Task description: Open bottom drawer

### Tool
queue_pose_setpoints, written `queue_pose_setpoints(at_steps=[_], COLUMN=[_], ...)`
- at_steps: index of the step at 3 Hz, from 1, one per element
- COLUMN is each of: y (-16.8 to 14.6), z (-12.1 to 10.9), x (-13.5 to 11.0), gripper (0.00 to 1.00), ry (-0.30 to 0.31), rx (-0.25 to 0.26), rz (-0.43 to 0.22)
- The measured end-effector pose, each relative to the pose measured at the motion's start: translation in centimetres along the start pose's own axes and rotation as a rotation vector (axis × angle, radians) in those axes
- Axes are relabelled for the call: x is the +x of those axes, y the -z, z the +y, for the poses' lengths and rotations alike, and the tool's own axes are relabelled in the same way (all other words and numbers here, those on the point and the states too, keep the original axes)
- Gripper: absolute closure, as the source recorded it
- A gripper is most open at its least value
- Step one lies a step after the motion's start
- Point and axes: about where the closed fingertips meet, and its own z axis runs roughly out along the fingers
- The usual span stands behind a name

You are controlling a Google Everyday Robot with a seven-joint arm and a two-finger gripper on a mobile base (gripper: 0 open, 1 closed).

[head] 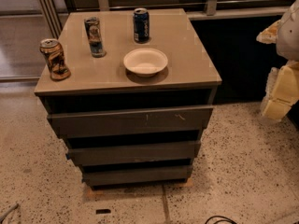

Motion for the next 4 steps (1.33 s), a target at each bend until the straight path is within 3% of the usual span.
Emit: queue_pose_setpoints(at_steps=[1, 2, 3, 4], y=[0.0, 0.0, -2.1, -9.2], z=[0.0, 0.0, 0.2, 1.9], x=[0.0, 0.0, -0.4, -1.3], gripper=[0.00, 0.19, 0.42, 0.66], ry=[0.000, 0.000, 0.001, 0.011], rx=[0.000, 0.000, 0.014, -0.030], rz=[0.000, 0.000, -0.025, -0.097])
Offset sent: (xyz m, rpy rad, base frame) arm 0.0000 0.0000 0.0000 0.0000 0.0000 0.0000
